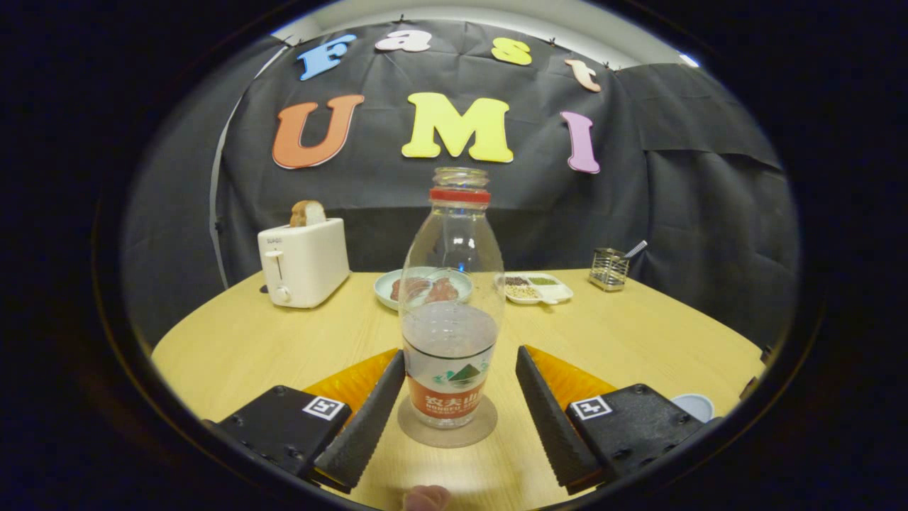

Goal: Take the bottle from table, then pour the juice into the cup, finally place the bottle on the coaster

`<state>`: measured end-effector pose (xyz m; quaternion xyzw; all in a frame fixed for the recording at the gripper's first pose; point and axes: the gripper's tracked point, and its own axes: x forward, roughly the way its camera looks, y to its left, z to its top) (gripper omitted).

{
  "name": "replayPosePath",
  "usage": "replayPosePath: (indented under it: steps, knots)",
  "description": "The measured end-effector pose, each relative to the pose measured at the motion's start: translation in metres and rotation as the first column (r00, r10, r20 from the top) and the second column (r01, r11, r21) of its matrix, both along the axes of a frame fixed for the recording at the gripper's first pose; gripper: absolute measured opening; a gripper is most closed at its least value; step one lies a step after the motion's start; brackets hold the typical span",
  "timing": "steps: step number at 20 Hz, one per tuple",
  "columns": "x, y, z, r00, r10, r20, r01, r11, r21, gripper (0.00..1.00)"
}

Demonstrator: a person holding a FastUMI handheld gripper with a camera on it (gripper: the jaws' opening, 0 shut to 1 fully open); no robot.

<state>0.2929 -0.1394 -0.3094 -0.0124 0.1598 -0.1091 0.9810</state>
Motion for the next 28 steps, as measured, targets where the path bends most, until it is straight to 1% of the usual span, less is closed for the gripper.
replayPosePath:
  steps: [5, 7, 10, 13, 17, 19, 21, 23, 25, 28]
  knots:
    - [-0.01, 0.014, 0.024, 0.999, 0.032, 0.019, -0.031, 0.999, -0.018, 1.0]
    - [-0.02, 0.021, 0.036, 0.999, 0.047, 0.023, -0.046, 0.998, -0.038, 1.0]
    - [-0.04, 0.035, 0.073, 0.995, 0.085, 0.06, -0.081, 0.995, -0.057, 1.0]
    - [-0.07, 0.042, 0.129, 0.989, 0.093, 0.113, -0.083, 0.992, -0.093, 1.0]
    - [-0.114, 0.061, 0.203, 0.973, 0.121, 0.196, -0.117, 0.993, -0.03, 1.0]
    - [-0.139, 0.059, 0.234, 0.968, 0.112, 0.225, -0.109, 0.994, -0.025, 1.0]
    - [-0.16, 0.06, 0.255, 0.965, 0.096, 0.242, -0.103, 0.995, 0.016, 1.0]
    - [-0.18, 0.064, 0.28, 0.954, 0.098, 0.282, -0.114, 0.993, 0.041, 1.0]
    - [-0.195, 0.059, 0.293, 0.951, 0.088, 0.297, -0.102, 0.994, 0.032, 0.99]
    - [-0.217, 0.062, 0.312, 0.945, 0.105, 0.309, -0.113, 0.994, 0.009, 0.99]
